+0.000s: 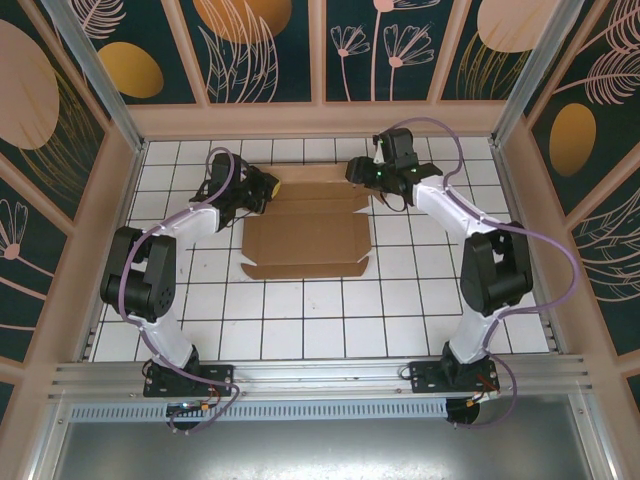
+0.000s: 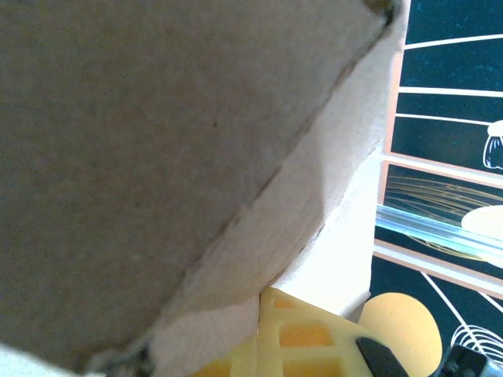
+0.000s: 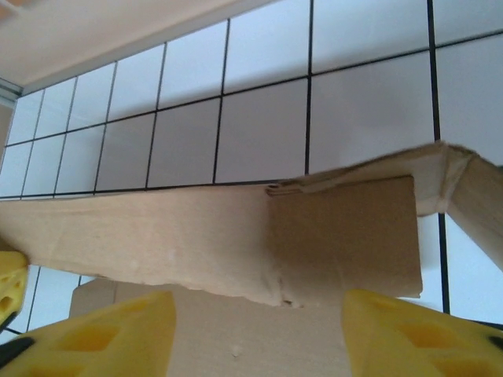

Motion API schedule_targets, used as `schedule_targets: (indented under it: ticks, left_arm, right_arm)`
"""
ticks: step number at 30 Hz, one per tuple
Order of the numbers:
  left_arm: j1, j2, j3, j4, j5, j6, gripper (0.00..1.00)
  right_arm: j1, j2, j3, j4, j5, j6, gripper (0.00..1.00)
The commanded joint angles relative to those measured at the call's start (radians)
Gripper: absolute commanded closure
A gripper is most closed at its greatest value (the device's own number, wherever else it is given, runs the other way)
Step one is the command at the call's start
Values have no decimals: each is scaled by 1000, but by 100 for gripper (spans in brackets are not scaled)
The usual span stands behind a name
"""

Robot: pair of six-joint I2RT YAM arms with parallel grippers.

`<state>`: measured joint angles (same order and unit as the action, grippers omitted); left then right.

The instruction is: Fold the paper box

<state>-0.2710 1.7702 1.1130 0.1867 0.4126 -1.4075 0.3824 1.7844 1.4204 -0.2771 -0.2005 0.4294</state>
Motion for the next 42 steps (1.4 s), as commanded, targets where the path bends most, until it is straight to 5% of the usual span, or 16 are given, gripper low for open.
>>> schedule_targets:
  ticks: [1, 16, 23, 30, 39, 42]
  left_arm:
    - [1, -17, 25, -61, 15, -15, 100]
    - [3, 10, 42, -51, 52, -23, 100]
    - [9, 16, 57, -44, 105, -29, 100]
    - [14, 28, 71, -43, 136, -29, 100]
    - [19, 32, 54, -2, 141, -49, 99]
    - [21, 24, 27, 57, 143, -82, 88]
  right_arm:
    - [-15, 35, 46, 26, -48, 34, 36]
    - [-44, 118, 83, 121, -240, 99, 34]
    - [-93, 155, 39, 282, -463, 235, 33]
    - [-106, 185, 67, 296, -465, 254, 34]
    - [-107, 196, 45, 302, -432, 258, 59]
    - [-107, 196, 41, 296, -427, 251, 63]
